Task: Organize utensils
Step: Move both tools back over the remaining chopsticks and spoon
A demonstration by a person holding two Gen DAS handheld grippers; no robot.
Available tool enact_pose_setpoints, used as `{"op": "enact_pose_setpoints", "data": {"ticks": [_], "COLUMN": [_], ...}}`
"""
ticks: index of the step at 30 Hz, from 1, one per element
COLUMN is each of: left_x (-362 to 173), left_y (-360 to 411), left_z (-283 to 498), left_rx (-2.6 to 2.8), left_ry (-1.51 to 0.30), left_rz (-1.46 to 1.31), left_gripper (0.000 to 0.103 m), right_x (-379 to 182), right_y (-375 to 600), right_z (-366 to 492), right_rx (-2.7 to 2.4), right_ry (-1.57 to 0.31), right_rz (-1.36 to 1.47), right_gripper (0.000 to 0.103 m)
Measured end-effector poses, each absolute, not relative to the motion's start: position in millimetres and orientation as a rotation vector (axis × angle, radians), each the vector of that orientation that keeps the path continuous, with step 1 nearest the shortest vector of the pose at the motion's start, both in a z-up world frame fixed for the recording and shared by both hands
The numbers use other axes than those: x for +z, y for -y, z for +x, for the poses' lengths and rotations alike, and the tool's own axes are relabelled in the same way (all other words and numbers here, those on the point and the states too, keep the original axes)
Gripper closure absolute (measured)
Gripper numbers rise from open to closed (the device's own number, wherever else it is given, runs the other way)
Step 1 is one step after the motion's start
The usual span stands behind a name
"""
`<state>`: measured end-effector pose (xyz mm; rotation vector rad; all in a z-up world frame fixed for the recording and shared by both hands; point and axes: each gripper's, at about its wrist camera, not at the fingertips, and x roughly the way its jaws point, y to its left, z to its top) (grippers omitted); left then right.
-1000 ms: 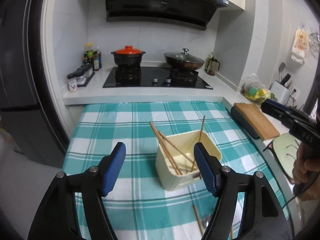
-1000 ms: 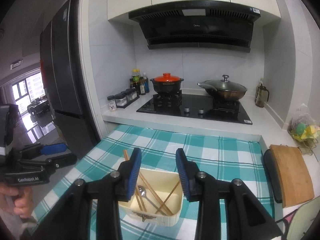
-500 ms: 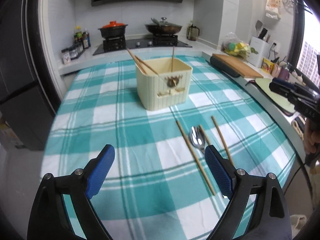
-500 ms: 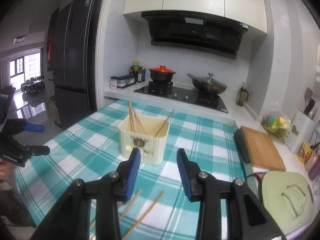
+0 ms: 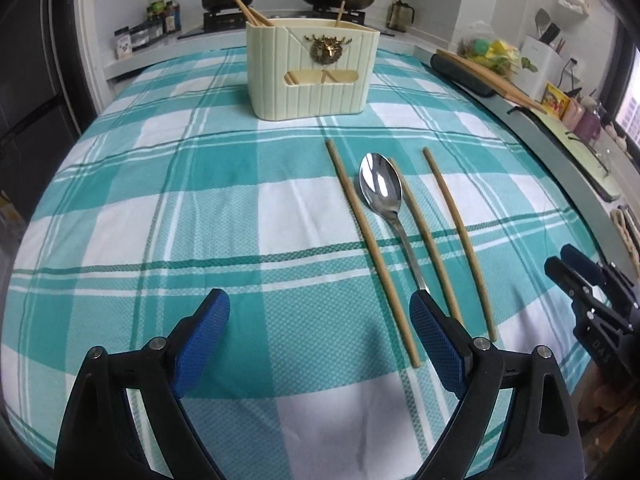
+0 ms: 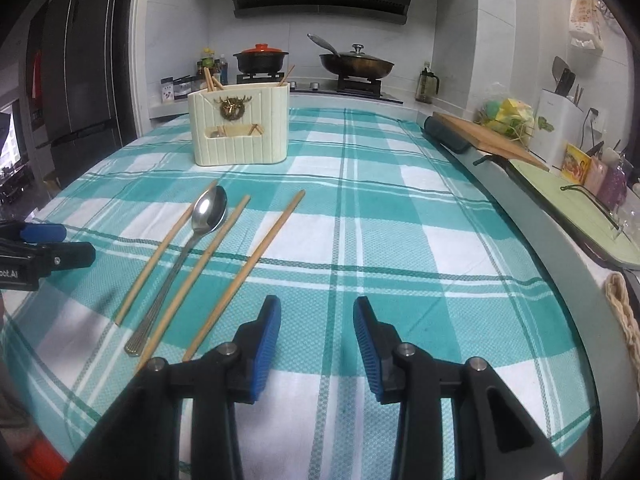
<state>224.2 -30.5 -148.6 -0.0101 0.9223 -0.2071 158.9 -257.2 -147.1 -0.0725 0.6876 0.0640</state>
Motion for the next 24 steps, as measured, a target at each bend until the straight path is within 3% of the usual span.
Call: {"op": "enact_pose_setpoints", "data": {"ticks": [9,12,16,18,20,21,22,24], "left_x": [-167.9,-176.4,-180.9,-179.0,-177.5,-177.3,-177.2,-177.7], "left_y": [62.7,69.5,69.1,70.9,71.9,72.0,71.5,68.0], "left_z": [271.6,280.5,282.2,281.8,281.7,282.1,281.0,279.7], "left_rx": [-0.169,-0.154,-0.154,-0.164,-0.172,-0.172,-0.165,-0.15], "left_ry": [-0.95,-0.966,-0.964,-0.95,-0.943,-0.942,-0.938,-0.934], "left_rz": [0.084,0.114,0.094,0.099,0.101,0.1,0.102,0.093], "left_gripper": [0.012,0.019,0.035,0.052,0.076,0.081,0.092,0.096], "right_x": [-151.5,-153.7,-154.8,-155.7,-155.6,-155.4,-154.5,-152.4], "right_y": [260.2,262.3,265.9,266.5,266.2,265.4,263.7,259.6], "right_z": [160.6,158.9,157.1,158.0,160.4,162.4,165.3,172.5], "right_rx": [0.044,0.037,0.024,0.02,0.027,0.035,0.045,0.071], "right_ry": [-0.69,-0.696,-0.698,-0.703,-0.709,-0.713,-0.718,-0.731], "right_rz": [-0.031,-0.03,-0.024,-0.018,-0.005,0.001,0.005,0.024], "right_gripper": [0.065,0.065,0.065,0.065,0.065,0.065,0.065,0.065]}}
